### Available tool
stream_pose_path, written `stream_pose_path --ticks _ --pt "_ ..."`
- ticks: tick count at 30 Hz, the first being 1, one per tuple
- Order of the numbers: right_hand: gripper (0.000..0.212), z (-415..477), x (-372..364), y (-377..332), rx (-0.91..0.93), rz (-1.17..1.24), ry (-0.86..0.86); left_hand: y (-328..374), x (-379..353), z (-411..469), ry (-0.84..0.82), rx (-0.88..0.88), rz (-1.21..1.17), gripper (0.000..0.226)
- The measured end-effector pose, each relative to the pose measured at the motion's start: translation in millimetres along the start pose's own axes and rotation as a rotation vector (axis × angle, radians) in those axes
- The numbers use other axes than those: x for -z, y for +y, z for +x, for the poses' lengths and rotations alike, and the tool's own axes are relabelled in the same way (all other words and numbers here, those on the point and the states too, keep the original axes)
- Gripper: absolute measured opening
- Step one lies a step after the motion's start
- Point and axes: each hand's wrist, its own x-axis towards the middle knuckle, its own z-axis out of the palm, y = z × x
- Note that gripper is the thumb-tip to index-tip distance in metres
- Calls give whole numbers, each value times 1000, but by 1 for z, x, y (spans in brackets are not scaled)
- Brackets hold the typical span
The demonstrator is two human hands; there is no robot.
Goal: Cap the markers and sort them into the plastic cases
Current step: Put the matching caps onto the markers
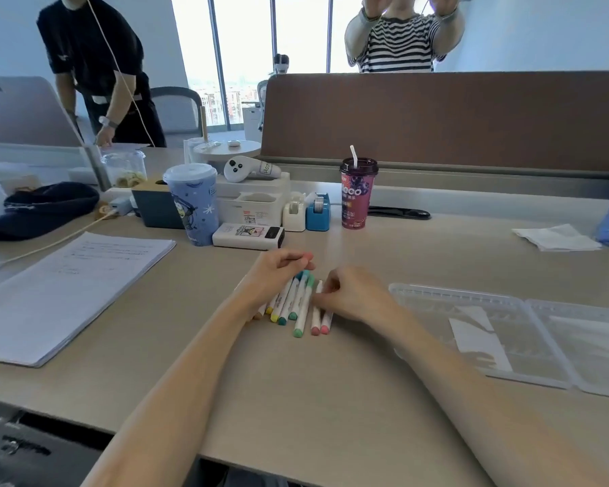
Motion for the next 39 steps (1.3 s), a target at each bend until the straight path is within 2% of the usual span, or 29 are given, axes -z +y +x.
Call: stream_pose_path --ticks 7,15,23,26,29,31,35,39 --pt "38 -2 1 -7 -60 -38 44 5 7 -7 23 -6 -147 29" --pt "26 -10 20 3 -110 608 -13 5 10 -10 39 23 -185 25" --pt "16 -25 35 11 -44 843 -44 3 7 -10 36 -54 -94 18" --pt "11 -30 33 18 44 811 58 3 7 -9 46 -78 -63 21" --pt "7 -35 33 22 152 611 249 3 7 -9 35 -97 -66 24" --pt "6 -36 33 22 232 520 318 2 6 -8 20 -113 -69 25" --pt "10 -35 30 22 344 347 373 2 5 -8 0 -144 -61 22" --pt "12 -34 30 23 376 300 384 1 5 -8 -33 -187 10 20"
